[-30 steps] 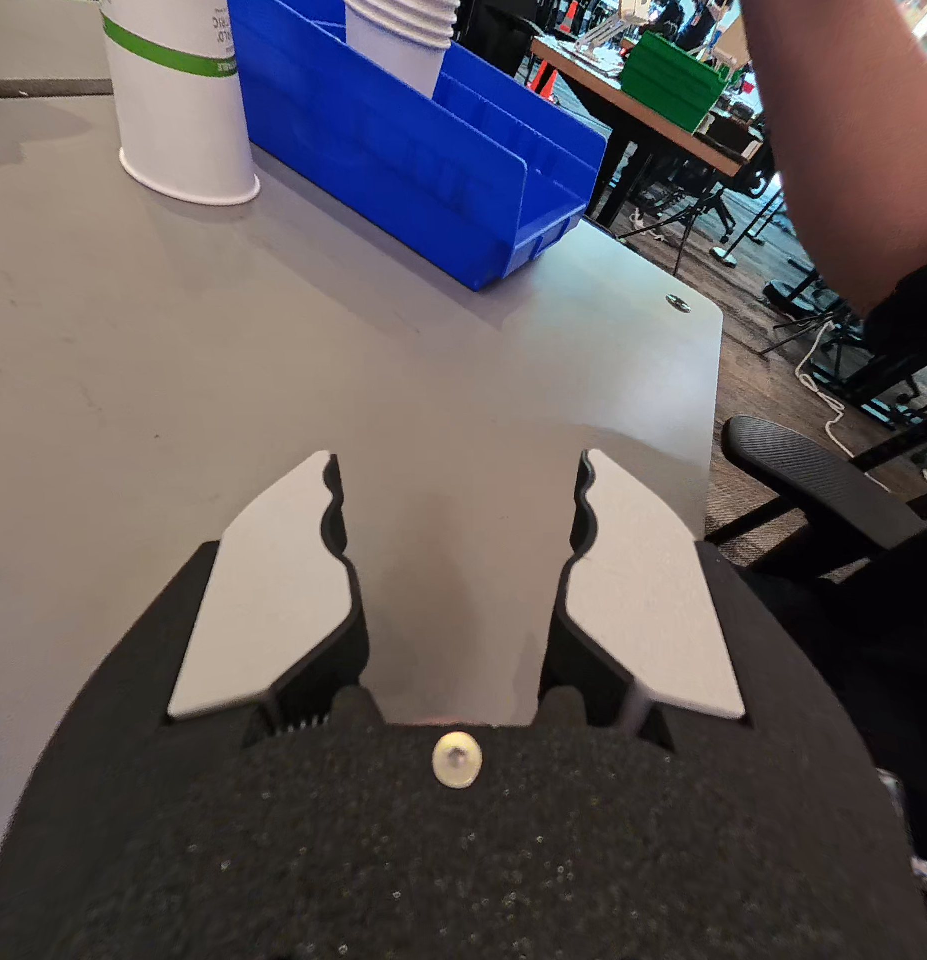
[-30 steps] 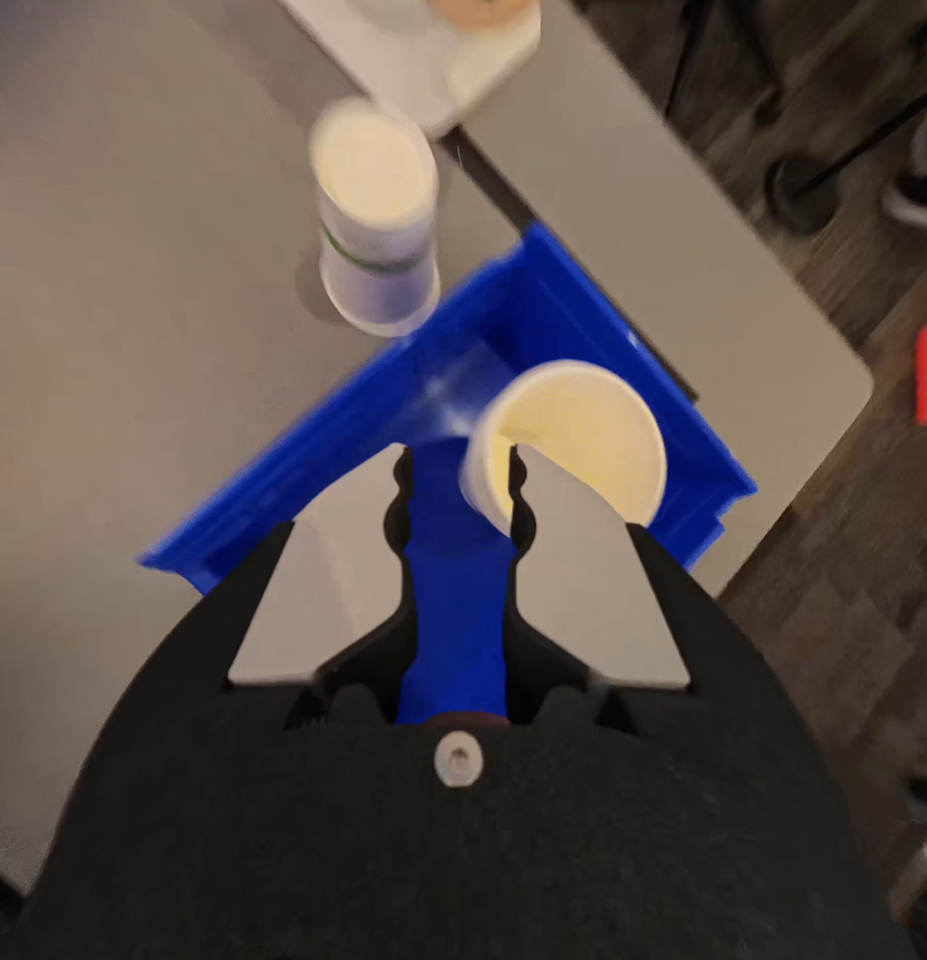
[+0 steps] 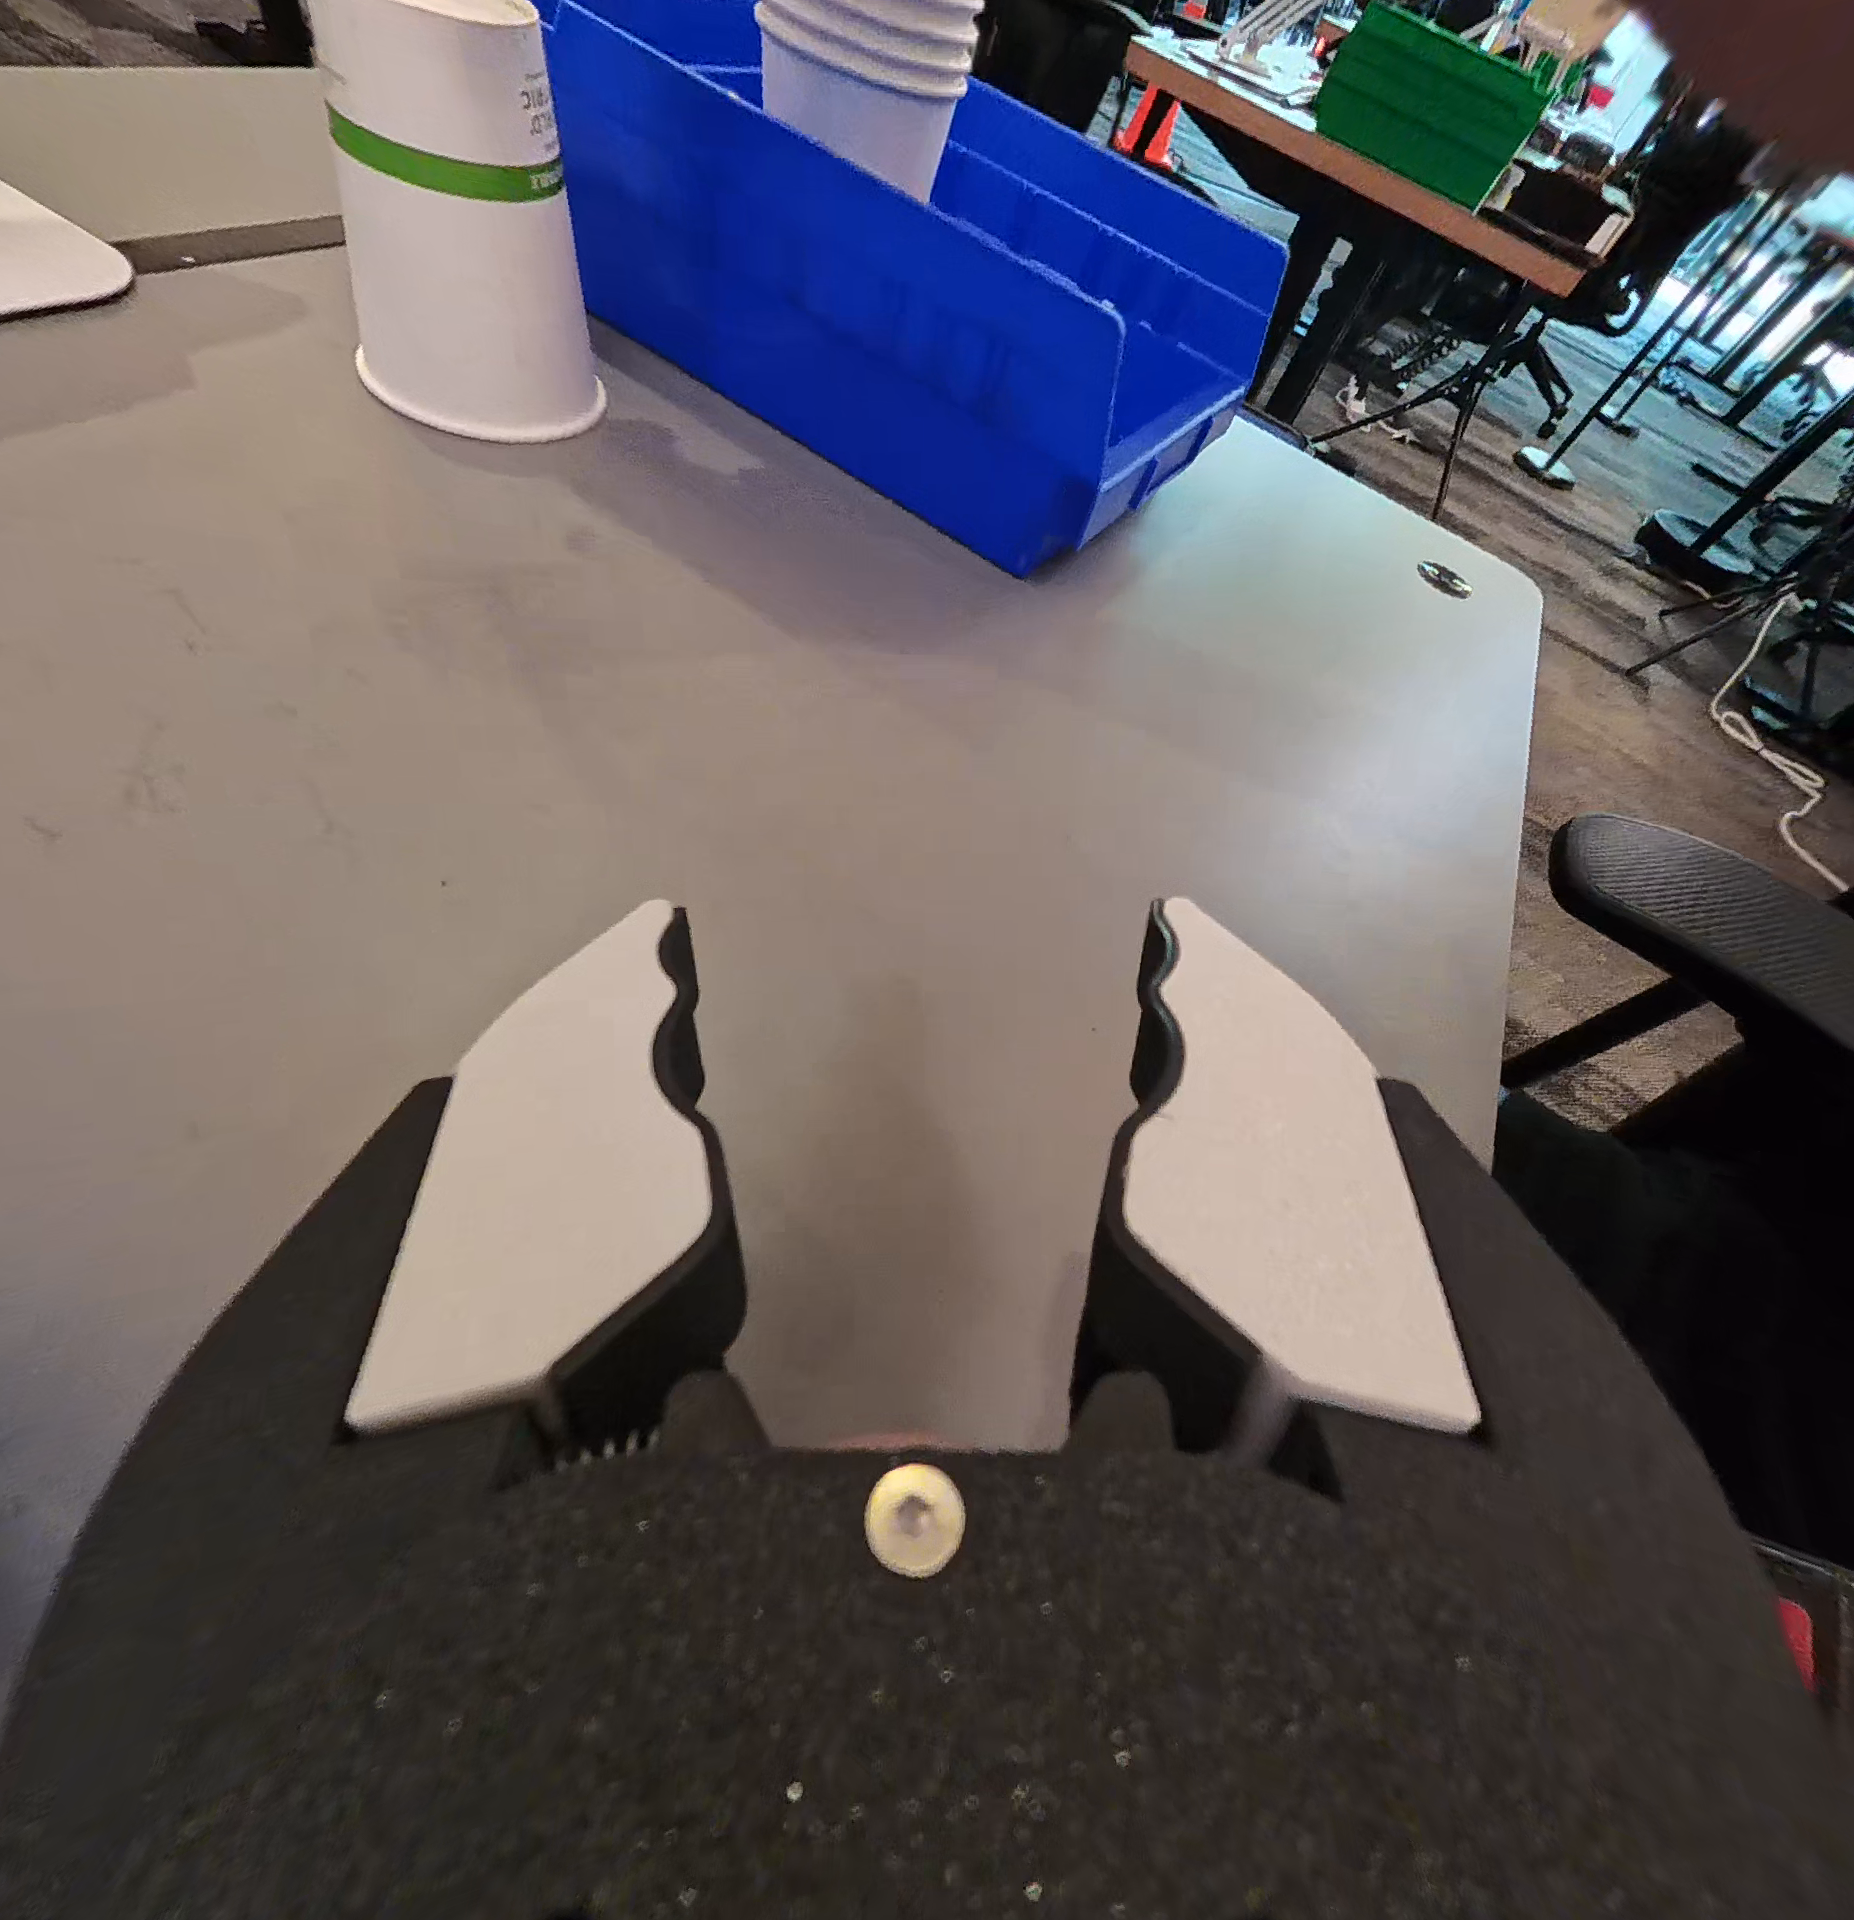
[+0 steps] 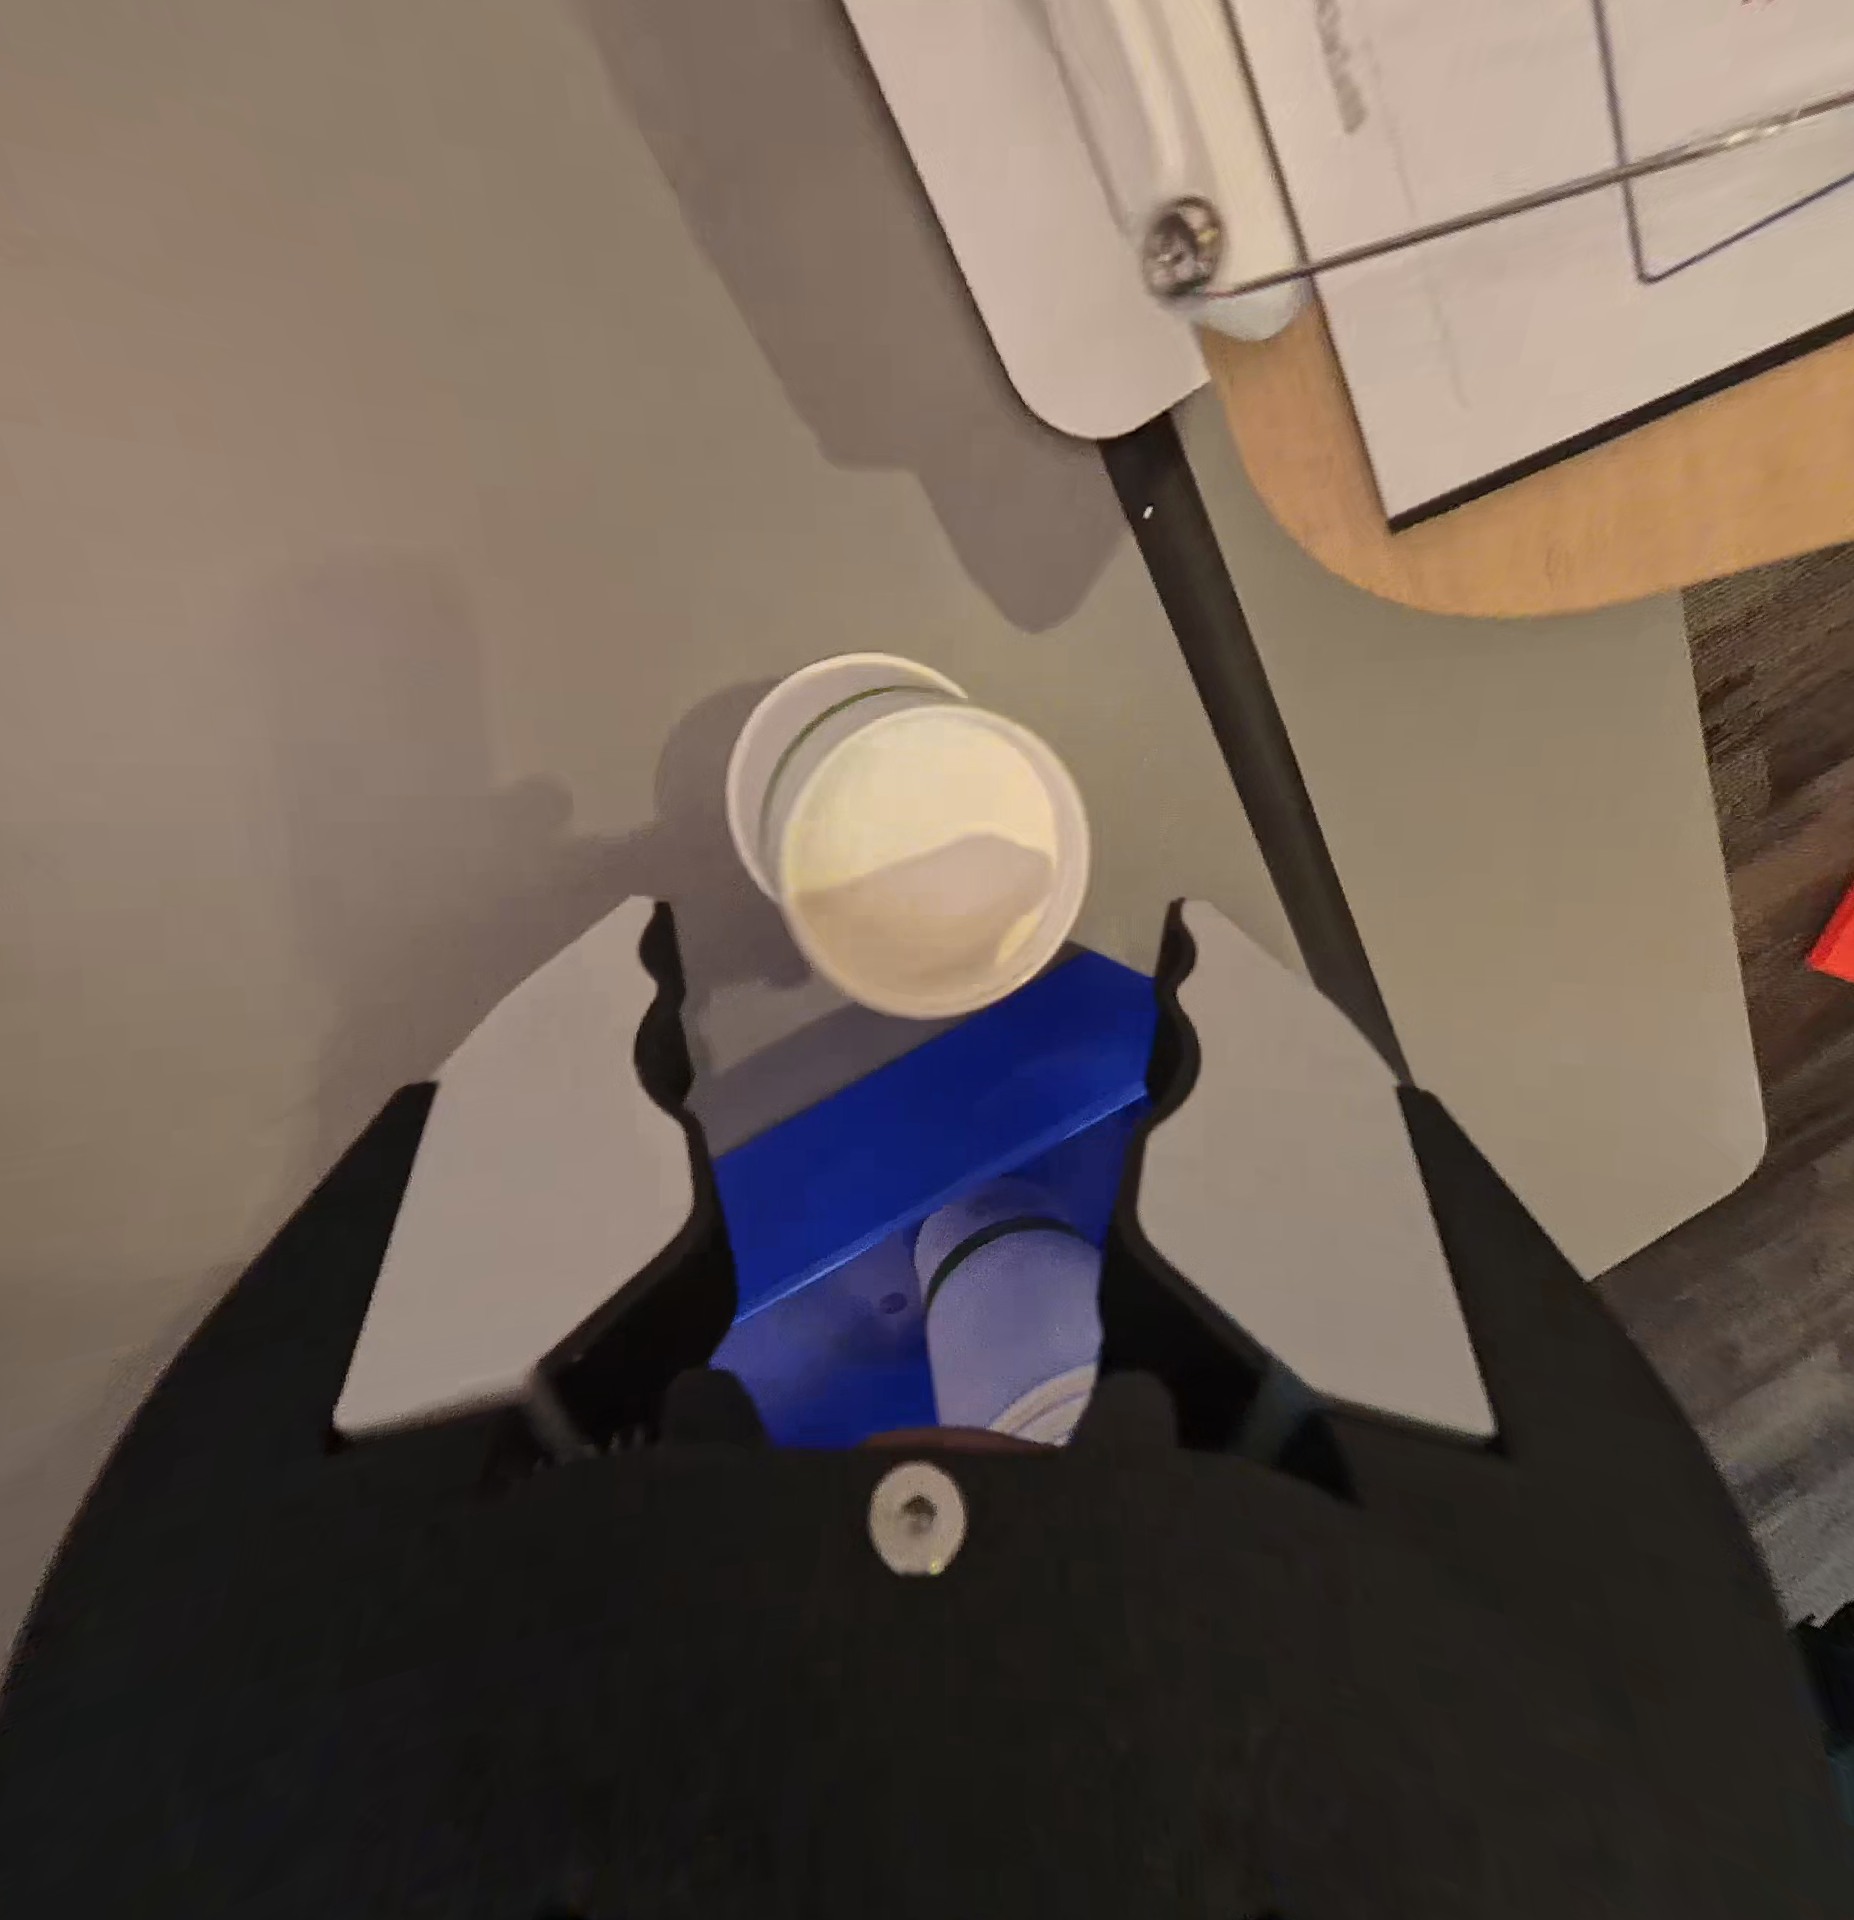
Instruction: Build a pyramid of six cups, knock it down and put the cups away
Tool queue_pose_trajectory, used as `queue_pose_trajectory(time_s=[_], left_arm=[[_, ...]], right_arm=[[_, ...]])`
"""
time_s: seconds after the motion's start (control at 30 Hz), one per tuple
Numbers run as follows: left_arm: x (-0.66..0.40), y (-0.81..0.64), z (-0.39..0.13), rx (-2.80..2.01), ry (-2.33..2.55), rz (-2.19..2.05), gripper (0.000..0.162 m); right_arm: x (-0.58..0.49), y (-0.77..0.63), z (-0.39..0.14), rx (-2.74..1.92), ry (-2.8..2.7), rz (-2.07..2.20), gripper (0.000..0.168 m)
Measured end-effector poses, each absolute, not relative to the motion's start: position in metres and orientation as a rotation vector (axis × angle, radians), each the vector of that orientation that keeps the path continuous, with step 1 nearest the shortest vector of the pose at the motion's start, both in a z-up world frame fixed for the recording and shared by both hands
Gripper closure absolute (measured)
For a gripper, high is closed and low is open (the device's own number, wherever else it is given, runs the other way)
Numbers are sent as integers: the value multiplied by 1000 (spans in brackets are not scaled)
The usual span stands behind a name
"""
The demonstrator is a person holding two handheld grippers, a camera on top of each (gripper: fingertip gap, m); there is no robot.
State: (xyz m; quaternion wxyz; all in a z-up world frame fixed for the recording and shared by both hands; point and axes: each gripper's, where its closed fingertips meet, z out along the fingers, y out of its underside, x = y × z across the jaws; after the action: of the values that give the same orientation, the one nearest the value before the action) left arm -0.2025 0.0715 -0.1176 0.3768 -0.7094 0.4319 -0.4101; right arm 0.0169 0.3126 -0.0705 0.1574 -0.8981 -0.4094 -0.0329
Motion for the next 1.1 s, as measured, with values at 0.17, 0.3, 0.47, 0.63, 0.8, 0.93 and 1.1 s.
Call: queue_pose_trajectory(time_s=[0.17, 0.3, 0.47, 0.63, 0.8, 0.93, 1.1], left_arm=[[-206, 68, -120, -1812, 1125, -1027, 81], [-208, 69, -122, -1827, 1110, -1054, 81], [-211, 75, -118, -1825, 1087, -1046, 81], [-208, 85, -111, -1847, 995, -1161, 80], [-194, 113, -74, -1806, 758, -1389, 78], [-187, 142, -45, -1753, 520, -1615, 77], [-193, 160, -40, -1703, 432, -1615, 79]], right_arm=[[20, 322, -102, -2678, -1297, -163, 74], [22, 322, -119, -2700, -1326, -219, 91], [-7, 318, -75, -2445, -1129, -7, 91], [-58, 285, -9, -2032, -752, 478, 91], [-107, 240, 18, -1692, -432, 945, 92], [-135, 220, 23, -1546, -313, 1117, 92], [-149, 204, 33, -1364, -159, 1253, 92]])
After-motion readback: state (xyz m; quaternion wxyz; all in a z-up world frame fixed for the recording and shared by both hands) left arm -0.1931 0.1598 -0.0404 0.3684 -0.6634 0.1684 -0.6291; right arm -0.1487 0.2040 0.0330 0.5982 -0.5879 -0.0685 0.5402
